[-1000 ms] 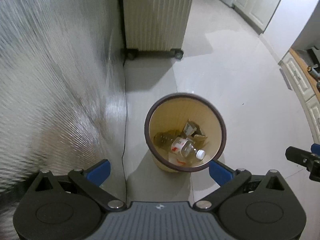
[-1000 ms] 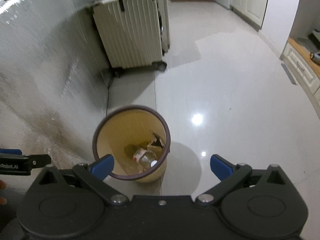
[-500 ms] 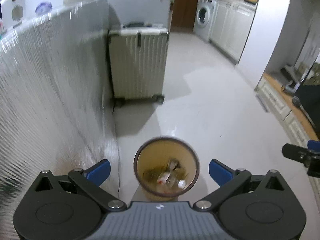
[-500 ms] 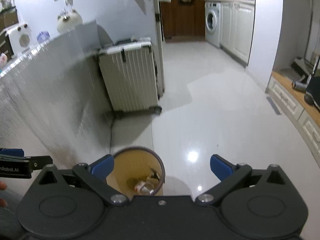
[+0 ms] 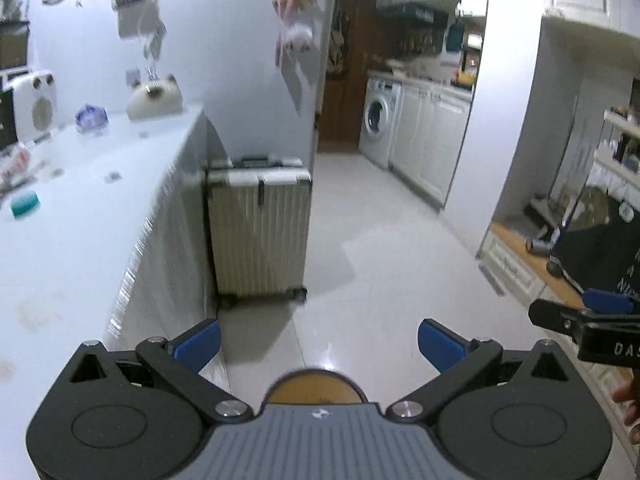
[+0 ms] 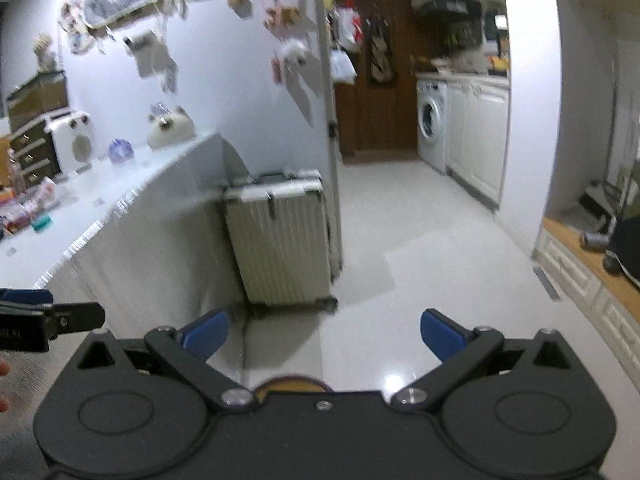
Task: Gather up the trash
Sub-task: 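Move both tools back over the table toward the blue can and teal cap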
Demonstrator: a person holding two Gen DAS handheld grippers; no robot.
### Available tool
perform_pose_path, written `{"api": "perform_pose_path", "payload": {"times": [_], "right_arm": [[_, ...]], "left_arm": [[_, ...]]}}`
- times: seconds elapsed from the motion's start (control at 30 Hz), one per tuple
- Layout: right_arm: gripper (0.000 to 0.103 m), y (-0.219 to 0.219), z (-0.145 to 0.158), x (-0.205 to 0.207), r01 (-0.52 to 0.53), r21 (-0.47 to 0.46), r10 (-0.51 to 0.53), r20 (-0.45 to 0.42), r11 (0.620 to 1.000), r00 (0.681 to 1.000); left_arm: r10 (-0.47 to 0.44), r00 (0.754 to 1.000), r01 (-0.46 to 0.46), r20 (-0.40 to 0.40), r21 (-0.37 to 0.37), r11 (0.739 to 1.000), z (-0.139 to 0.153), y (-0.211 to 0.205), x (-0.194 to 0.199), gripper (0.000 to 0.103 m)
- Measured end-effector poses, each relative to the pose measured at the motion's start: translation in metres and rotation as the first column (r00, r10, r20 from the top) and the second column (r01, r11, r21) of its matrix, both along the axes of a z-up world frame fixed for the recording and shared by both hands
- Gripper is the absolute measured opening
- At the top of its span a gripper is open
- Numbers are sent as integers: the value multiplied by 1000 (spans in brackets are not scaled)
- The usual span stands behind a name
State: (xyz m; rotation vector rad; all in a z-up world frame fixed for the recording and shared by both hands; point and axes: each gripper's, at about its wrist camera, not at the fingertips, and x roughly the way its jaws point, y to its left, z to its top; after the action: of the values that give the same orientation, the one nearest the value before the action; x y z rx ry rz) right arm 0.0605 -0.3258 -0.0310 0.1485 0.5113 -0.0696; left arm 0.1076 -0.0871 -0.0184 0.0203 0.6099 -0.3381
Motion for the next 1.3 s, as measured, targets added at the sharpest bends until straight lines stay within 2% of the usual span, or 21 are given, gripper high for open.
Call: {"api": "perform_pose_path", "payload": {"times": [0.17, 0.4, 0.7, 0.87, 1.03, 1.2, 1.3], "right_arm": [[103, 21, 31, 2, -35, -20, 36, 69, 999, 997], [103, 63, 55, 24, -103, -50, 108, 101, 993, 989], [103, 129, 84, 65, -148, -15, 149, 160, 989, 976], [103, 175, 94, 90, -223, 3, 218, 185, 975, 958], [103, 218, 102, 113, -267, 41, 256, 177, 963, 950], [103, 254, 105, 126, -253, 31, 244, 171, 967, 955], [103, 271, 107, 133, -229, 12, 223, 192, 973, 956]], "left_arm": [[44, 997, -43, 63, -14, 999, 34, 27, -4, 103], [107, 985, -108, 133, -1, 994, 70, 86, 0, 103], [162, 969, -175, 187, 56, 983, 100, 189, 26, 103], [218, 955, -238, 201, 78, 968, 113, 258, 50, 103], [303, 931, -328, 205, 100, 939, 115, 328, 86, 103], [356, 907, -396, 224, 171, 902, 100, 383, 122, 103], [347, 911, -392, 224, 201, 898, 81, 405, 142, 94]]}}
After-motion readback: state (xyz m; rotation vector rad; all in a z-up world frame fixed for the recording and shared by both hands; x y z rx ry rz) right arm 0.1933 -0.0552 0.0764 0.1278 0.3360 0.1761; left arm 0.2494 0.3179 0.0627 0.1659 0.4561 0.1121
